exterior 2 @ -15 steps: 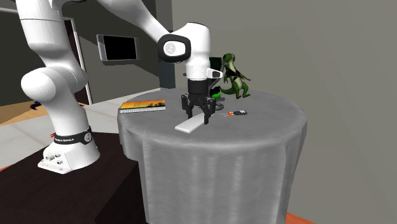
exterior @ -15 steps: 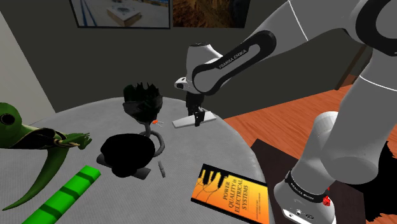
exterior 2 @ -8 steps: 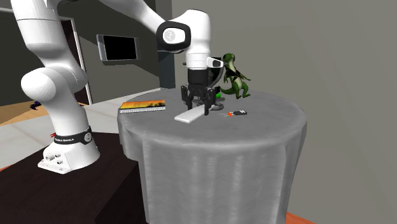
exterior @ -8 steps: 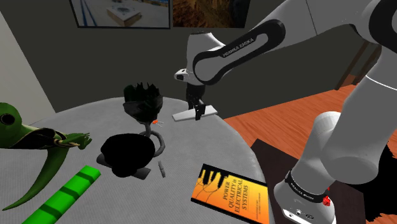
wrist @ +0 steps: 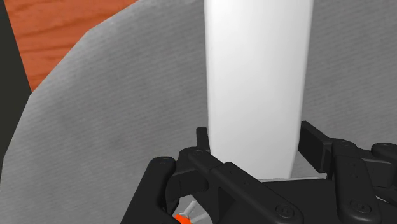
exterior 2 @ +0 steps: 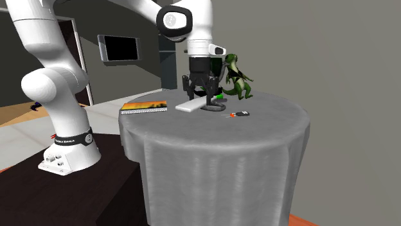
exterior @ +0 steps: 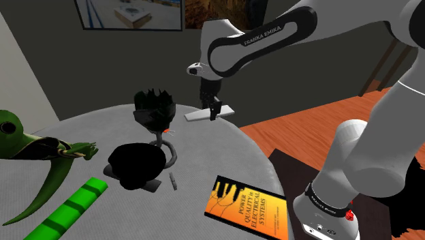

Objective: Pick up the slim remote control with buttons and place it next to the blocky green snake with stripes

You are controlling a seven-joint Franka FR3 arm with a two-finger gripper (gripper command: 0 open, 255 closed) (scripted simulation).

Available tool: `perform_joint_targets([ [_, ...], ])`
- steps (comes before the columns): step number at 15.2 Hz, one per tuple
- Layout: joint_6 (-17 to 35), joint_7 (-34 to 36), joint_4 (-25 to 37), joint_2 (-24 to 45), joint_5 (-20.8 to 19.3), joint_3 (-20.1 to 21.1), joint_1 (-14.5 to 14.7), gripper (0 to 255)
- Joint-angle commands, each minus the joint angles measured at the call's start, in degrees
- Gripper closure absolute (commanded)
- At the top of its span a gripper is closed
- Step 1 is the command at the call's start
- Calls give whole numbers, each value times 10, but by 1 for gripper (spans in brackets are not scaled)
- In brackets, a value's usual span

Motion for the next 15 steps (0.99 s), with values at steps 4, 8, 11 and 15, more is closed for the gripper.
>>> perform_joint_targets([
  [4,-39,1,26,-14,-1,1,0,255],
  [8,-44,43,15,-29,2,26,19,255],
  [11,-44,86,6,-37,6,52,38,255],
  [15,-45,142,4,-39,14,87,63,255],
])
